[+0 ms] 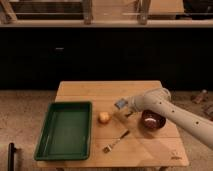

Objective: Place sponge in table surface

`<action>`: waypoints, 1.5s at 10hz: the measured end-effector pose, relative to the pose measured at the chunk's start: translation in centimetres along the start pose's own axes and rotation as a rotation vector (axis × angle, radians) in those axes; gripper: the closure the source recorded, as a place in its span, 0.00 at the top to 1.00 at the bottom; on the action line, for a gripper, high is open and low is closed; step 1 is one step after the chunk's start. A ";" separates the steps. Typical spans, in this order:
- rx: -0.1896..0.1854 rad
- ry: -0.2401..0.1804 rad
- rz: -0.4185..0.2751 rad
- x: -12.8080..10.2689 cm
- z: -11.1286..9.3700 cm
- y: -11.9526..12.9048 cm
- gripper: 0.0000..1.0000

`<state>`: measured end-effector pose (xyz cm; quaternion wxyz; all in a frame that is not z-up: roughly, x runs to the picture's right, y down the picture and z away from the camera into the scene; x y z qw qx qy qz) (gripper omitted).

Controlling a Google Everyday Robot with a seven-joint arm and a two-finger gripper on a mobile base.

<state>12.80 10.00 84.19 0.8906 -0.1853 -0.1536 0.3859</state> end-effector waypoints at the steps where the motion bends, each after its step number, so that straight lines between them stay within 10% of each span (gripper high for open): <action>1: -0.010 0.002 -0.009 0.3 0.4 0.1 0.01; 6: -0.050 0.057 -0.057 1.7 2.1 0.2 0.02; 15: -0.081 0.109 -0.094 2.1 3.4 0.7 0.80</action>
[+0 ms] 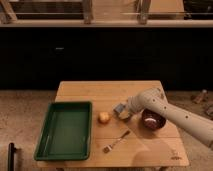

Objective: Place sponge in table surface

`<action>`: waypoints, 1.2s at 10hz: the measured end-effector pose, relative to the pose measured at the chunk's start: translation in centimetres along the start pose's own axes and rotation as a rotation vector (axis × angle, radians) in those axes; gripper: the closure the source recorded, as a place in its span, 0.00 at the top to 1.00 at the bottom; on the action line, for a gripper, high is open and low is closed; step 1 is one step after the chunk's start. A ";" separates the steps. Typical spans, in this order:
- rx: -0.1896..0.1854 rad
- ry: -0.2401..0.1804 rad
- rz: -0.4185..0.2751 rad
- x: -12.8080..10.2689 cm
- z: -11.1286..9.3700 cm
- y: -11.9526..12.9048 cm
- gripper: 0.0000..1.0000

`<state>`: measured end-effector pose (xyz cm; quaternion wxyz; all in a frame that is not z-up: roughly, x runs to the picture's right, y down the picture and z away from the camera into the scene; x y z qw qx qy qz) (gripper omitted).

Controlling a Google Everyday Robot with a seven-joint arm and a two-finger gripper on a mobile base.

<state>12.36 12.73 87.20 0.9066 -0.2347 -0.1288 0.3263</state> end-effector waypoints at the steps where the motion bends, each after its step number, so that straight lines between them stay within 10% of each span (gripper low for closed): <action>1: -0.001 -0.004 -0.001 0.1 -0.1 0.0 0.80; 12: -0.028 0.009 -0.088 -2.4 -5.8 -0.9 0.80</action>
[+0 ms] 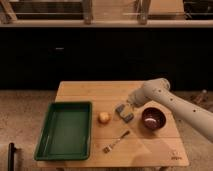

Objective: Place sponge in table surface

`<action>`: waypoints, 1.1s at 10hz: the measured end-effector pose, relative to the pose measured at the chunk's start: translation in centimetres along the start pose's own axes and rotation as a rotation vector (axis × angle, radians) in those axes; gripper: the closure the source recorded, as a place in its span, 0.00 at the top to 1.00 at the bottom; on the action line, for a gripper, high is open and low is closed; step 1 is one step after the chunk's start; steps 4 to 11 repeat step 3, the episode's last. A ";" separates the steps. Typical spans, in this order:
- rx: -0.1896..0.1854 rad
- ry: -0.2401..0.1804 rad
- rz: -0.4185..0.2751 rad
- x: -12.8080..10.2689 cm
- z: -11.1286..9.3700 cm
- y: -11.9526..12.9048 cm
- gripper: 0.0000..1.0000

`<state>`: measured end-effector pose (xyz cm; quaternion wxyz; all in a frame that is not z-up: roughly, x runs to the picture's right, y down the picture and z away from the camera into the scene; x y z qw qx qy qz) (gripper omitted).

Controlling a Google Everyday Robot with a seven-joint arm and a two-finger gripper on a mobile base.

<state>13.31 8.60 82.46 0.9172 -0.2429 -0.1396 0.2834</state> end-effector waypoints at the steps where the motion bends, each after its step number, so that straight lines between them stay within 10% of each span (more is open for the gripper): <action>1: -0.006 0.000 -0.010 -0.2 -0.5 0.0 0.80; 11: -0.013 0.001 -0.035 -0.4 -2.0 0.0 0.80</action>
